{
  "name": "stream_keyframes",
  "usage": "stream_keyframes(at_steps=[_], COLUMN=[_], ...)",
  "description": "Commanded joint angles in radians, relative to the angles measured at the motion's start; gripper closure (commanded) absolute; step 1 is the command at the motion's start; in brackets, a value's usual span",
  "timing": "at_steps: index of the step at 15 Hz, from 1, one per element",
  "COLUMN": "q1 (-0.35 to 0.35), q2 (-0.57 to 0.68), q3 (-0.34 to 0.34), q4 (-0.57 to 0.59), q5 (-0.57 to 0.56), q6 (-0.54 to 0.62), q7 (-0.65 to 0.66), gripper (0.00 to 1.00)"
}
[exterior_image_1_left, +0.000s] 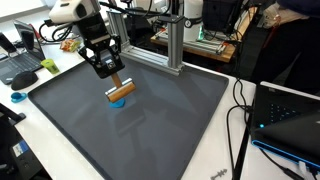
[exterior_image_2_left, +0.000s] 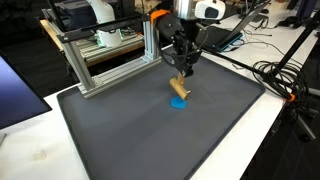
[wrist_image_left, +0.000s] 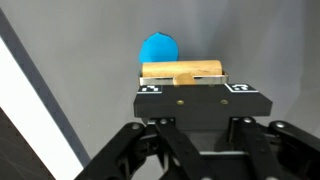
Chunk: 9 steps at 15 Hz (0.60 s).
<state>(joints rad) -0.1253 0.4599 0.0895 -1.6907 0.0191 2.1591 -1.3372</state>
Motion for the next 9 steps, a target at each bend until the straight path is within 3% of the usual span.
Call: stream_keyframes(at_steps=[1, 9], q1=[0.009, 0.018], q2=[0.031, 0.106], q3=[-0.005, -0.018], q4=[0.056, 0.121], q5=[-0.023, -0.069], q6=[-0.007, 0.027], q7=[-0.055, -0.061], gripper=[0.78, 0.78])
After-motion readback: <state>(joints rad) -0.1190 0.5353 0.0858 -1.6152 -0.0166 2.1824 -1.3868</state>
